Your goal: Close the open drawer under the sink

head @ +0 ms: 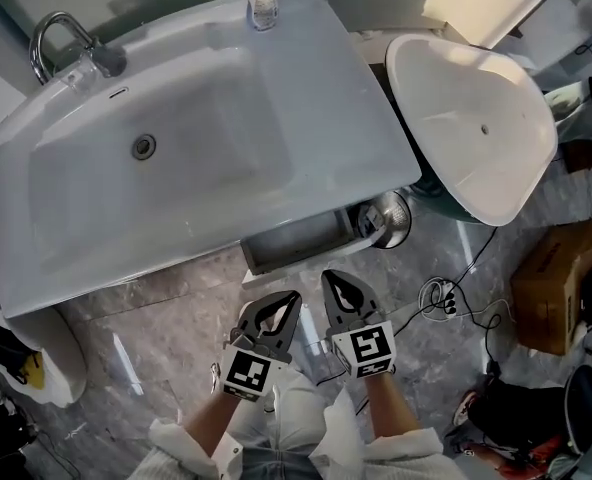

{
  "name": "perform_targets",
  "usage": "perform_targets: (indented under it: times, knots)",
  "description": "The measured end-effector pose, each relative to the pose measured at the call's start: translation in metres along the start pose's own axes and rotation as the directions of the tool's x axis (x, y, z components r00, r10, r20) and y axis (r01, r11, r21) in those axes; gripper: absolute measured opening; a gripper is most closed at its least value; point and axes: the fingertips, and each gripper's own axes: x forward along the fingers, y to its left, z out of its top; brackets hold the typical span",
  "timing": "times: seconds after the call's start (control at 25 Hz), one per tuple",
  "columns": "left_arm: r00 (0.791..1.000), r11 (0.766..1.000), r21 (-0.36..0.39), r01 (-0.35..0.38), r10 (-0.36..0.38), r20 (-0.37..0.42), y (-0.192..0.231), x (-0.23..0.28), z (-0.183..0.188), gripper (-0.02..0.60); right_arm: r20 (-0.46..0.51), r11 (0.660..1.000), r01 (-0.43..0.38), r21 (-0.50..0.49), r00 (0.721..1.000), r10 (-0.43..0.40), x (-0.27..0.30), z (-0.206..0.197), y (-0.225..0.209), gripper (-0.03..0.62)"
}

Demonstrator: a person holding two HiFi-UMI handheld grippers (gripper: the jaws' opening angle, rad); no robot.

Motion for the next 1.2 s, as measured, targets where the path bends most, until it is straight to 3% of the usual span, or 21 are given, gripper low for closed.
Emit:
perform_targets:
  times: [0.56, 0.84, 1.2]
  knots:
    - [0.992, 0.999, -0.006, -0.033, 0.032, -0.121, 0.009, 0.032, -0.064, 0.017, -0.078, 0.999, -0.02, 0.037, 0.997, 0.023, 0.026, -0.056, -0.02, 0.011]
    - [0.981, 0.996, -0.038, -0.085, 0.077, -0.179, 0.02, 0.04, -0.088, 0.017, -0.121, 0.999, -0.041, 0.036, 0.992, 0.045, 0.036, -0.075, -0.021, 0.011]
    - [0.979, 0.991, -0.068, -0.113, 0.099, -0.177, 0.03, 0.048, -0.096, 0.017, -0.122, 0.997, -0.021, 0.075, 0.992, 0.03, 0.045, -0.076, -0.023, 0.011]
